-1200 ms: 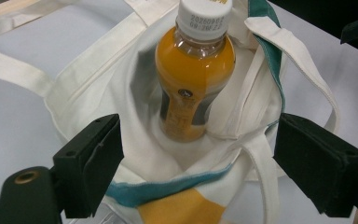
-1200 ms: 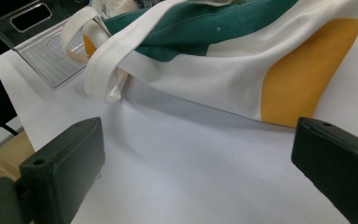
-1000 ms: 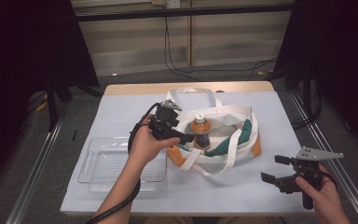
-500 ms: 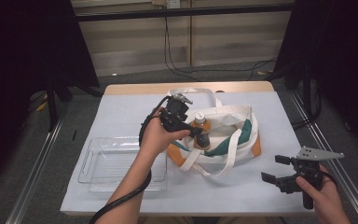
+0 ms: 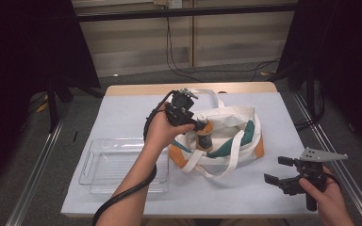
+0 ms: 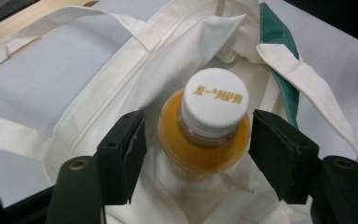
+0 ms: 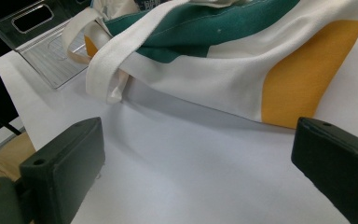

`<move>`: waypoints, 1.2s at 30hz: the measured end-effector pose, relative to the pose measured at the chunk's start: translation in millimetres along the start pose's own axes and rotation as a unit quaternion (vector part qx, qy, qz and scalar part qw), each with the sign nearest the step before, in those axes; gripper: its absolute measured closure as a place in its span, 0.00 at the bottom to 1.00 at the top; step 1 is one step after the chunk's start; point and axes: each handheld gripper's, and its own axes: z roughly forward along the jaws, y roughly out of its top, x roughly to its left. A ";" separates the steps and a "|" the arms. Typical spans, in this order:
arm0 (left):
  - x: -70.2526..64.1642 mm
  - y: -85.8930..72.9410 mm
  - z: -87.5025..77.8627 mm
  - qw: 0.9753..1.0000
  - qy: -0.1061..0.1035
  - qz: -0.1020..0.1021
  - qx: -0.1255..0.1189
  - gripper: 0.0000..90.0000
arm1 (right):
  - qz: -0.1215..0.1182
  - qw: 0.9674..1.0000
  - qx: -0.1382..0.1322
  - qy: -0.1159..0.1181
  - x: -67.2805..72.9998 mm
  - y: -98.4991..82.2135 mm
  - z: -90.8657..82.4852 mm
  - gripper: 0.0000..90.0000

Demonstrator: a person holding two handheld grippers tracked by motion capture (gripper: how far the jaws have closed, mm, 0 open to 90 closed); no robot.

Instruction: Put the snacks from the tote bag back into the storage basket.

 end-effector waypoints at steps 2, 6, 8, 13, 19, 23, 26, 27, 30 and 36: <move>-0.2 1.0 1.2 1.000 -0.002 0.002 0.004 0.42 | -0.001 1.000 0.001 -0.002 0.0 0.0 0.2 0.03; -0.3 4.4 3.8 1.000 -0.003 0.017 0.010 0.44 | 0.001 1.000 0.001 0.001 0.3 0.1 0.3 0.03; -0.8 6.1 5.0 1.000 -0.002 0.018 0.011 0.47 | 0.002 1.000 0.000 0.001 0.4 0.1 0.2 0.03; -1.1 9.5 6.8 1.000 0.002 0.018 0.019 0.50 | 0.001 1.000 0.001 0.000 0.3 0.0 -0.2 0.03; -2.7 11.9 8.7 1.000 -0.005 0.022 0.022 0.55 | 0.001 1.000 0.000 0.001 0.0 0.0 0.1 0.03; -3.7 14.3 9.0 0.999 -0.005 0.028 0.028 0.58 | 0.000 1.000 0.001 0.000 0.4 0.1 -0.1 0.03; -3.4 15.6 7.2 0.999 -0.005 0.029 0.029 0.61 | 0.001 1.000 0.001 0.000 0.2 0.1 -0.3 0.03; -3.3 16.0 6.3 0.999 -0.006 0.024 0.029 0.64 | 0.001 1.000 0.001 0.001 0.1 0.0 -0.3 0.03; -3.5 16.9 5.9 0.999 -0.008 0.027 0.036 0.65 | 0.002 1.000 0.001 0.001 0.4 0.1 0.1 0.03; -3.9 18.9 6.7 0.999 -0.005 0.031 0.037 0.65 | 0.002 1.000 0.002 0.001 0.4 0.1 0.2 0.03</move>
